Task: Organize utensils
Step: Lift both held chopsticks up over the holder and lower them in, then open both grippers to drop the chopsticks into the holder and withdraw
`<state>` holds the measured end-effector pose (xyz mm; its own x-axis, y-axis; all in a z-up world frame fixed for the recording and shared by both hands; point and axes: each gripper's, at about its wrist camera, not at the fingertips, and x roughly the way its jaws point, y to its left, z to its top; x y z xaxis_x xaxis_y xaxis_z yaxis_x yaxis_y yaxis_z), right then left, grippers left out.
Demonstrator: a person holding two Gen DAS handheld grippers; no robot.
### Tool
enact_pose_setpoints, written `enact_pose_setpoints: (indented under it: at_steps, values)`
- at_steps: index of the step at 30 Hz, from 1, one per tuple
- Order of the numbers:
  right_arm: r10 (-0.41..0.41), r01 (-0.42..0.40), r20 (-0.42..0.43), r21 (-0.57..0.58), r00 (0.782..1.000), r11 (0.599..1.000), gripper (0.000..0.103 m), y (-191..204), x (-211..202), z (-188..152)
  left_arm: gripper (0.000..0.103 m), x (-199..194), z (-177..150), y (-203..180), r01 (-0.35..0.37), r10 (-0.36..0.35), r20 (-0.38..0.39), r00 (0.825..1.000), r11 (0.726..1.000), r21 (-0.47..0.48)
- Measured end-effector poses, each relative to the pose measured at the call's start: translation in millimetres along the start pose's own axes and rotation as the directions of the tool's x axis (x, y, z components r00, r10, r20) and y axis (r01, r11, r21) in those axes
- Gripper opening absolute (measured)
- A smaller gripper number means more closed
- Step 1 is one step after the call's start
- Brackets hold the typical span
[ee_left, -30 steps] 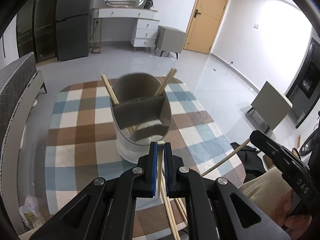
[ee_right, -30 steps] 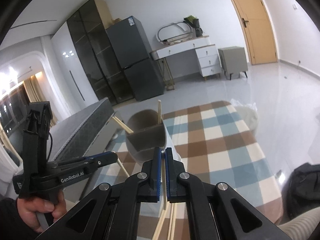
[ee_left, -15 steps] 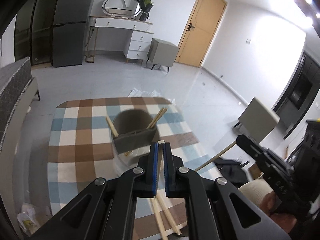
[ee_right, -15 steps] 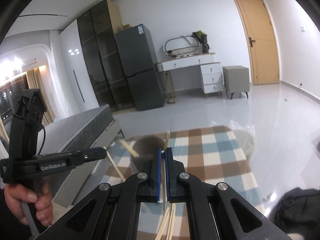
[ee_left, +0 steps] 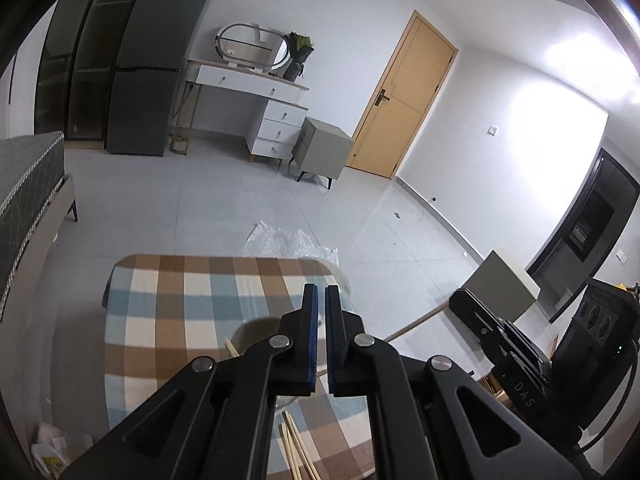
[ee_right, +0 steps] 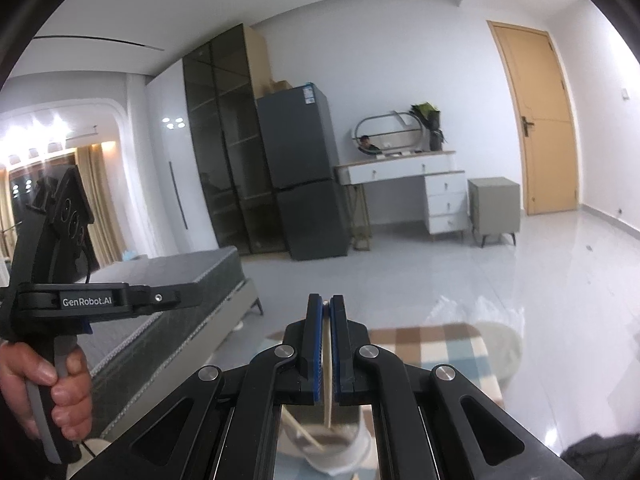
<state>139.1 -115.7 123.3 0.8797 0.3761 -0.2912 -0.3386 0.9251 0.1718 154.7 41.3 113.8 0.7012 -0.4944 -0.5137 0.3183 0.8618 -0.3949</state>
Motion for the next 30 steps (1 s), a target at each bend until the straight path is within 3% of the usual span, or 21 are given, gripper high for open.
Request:
enact_pose_setpoints:
  at_steps: [4, 6, 8, 13, 19, 26, 28, 30]
  values:
    - [0.027, -0.027, 0.0, -0.027, 1.0, 0.999, 0.003, 8.2, 18.3, 7.3, 0.0, 8.3, 11.5, 1.2, -0.019, 0.018, 0.014, 1.0, 1.0, 0.023]
    - [0.032, -0.032, -0.009, -0.037, 0.999, 0.999, 0.003, 7.2, 23.6, -0.3, 0.0, 10.3, 10.1, 6.3, 0.003, -0.003, 0.017, 1.0, 0.999, 0.031]
    - [0.027, -0.028, -0.023, -0.038, 0.999, 0.999, 0.003, 2.0, 28.4, -10.2, 0.0, 15.0, 5.0, 14.9, -0.027, 0.027, 0.018, 0.999, 0.999, 0.028]
    - [0.034, -0.034, -0.047, 0.007, 0.998, 0.999, 0.003, -11.7, 43.8, -22.9, 0.0, 36.9, -9.0, 37.2, -0.05, 0.049, -0.036, 0.998, 0.999, -0.007]
    - [0.049, -0.049, 0.027, 0.002, 0.998, 0.999, 0.003, -12.8, 43.1, -13.0, 0.0, 53.9, -27.8, 54.5, -0.08, 0.076, -0.075, 0.994, 0.996, -0.05]
    - [0.03, -0.031, -0.017, -0.022, 0.999, 0.999, 0.003, -9.0, 73.9, -25.0, 0.0, 63.0, -41.6, 69.1, -0.117, 0.108, -0.103, 0.989, 0.989, -0.089]
    - [0.032, -0.035, -0.061, -0.039, 0.998, 0.999, 0.003, -5.7, 85.9, -36.2, 0.004, 66.0, -47.4, 72.5, -0.14, 0.129, -0.115, 0.985, 0.987, -0.085]
    - [0.033, -0.038, -0.104, -0.043, 0.994, 0.998, 0.006, -6.4, 93.4, -48.1, 0.031, 66.6, -52.6, 75.4, -0.154, 0.143, -0.122, 0.982, 0.984, -0.089]
